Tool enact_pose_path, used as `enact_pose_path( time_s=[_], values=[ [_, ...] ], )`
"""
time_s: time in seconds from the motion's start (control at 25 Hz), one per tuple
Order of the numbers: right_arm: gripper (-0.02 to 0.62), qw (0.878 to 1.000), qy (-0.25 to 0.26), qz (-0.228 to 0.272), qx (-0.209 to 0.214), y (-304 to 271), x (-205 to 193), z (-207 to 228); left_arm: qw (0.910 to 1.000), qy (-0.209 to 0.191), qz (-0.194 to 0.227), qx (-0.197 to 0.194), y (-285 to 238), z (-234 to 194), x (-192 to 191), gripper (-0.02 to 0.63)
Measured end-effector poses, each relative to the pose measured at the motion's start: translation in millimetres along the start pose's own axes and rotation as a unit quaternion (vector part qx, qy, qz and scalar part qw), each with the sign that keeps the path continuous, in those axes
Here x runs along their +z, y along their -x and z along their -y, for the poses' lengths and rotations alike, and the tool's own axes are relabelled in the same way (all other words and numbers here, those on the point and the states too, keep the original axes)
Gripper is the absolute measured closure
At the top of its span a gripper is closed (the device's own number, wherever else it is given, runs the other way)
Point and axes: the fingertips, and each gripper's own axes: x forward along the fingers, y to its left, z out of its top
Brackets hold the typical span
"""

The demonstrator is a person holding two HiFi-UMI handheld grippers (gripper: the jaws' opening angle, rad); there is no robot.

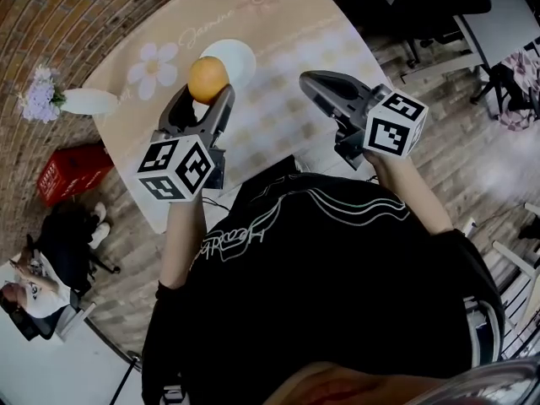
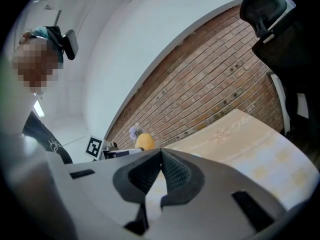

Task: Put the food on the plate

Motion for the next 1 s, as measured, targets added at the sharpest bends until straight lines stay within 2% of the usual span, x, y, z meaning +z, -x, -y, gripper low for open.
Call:
enact_pose_path(
  time_s=[0.16,0.56,1.0],
  values=[
    [0.598,1.0,-0.011,-0.007,-0.018,-1,-4,19,0.9998,-0.007,-0.019,0.006,-22,-15,-11,0.296],
    [0.598,0.997,-0.049,-0.017,-0.058,-8,-23,61,0.997,0.008,-0.075,0.016,-73,-57,-46,0.296],
    [0.6,0.993,-0.083,-0.026,-0.084,-15,-43,85,0.9909,-0.028,-0.131,0.015,-111,-76,-81,0.296]
  ],
)
